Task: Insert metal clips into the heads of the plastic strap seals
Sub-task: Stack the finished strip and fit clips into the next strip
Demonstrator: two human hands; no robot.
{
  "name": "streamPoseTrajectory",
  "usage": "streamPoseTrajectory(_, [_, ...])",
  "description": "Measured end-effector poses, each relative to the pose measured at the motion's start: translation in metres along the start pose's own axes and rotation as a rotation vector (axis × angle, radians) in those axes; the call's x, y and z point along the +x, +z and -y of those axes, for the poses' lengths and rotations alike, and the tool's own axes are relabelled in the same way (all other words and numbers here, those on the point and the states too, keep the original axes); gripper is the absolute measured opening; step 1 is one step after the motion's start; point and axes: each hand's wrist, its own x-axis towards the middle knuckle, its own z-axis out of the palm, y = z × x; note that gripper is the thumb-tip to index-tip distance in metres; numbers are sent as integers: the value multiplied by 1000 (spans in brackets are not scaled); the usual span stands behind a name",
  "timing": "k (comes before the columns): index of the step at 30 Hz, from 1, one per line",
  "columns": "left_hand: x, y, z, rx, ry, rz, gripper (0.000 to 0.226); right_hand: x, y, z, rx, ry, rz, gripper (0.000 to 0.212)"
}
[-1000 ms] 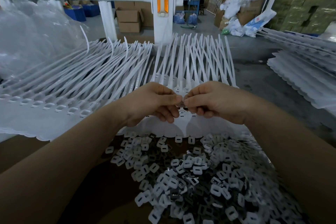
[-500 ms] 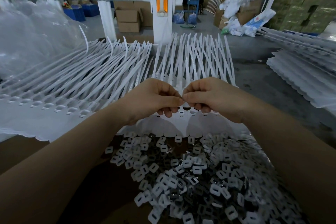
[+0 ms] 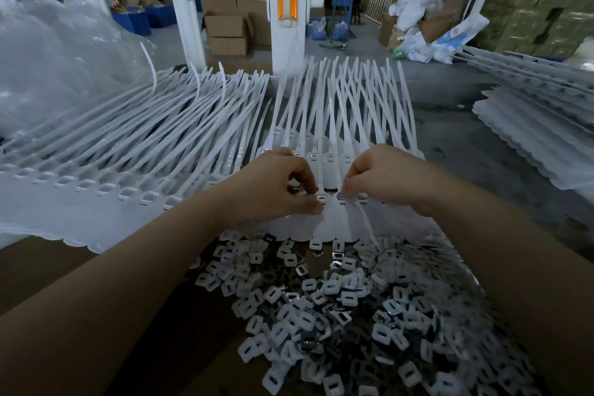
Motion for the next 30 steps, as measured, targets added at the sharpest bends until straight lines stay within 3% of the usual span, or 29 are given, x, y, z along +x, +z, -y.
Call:
streamPoseTrajectory(19, [0,0,0,-11,0,31,23,-2,3,-1,-39,-24,7,8])
streamPoseTrajectory(23, [-3,-4,-8,-84,73,9,20,-2,1,-1,-10,-17,6,9])
streamPoseTrajectory(26, [-8,-6,-20,-191,178,142,14,-1,1,-1,-18,-16,-5,8])
streamPoseTrajectory(30, [-11,-4,-31,-163,248,274,18,-1,1,0,3,-7,2,8])
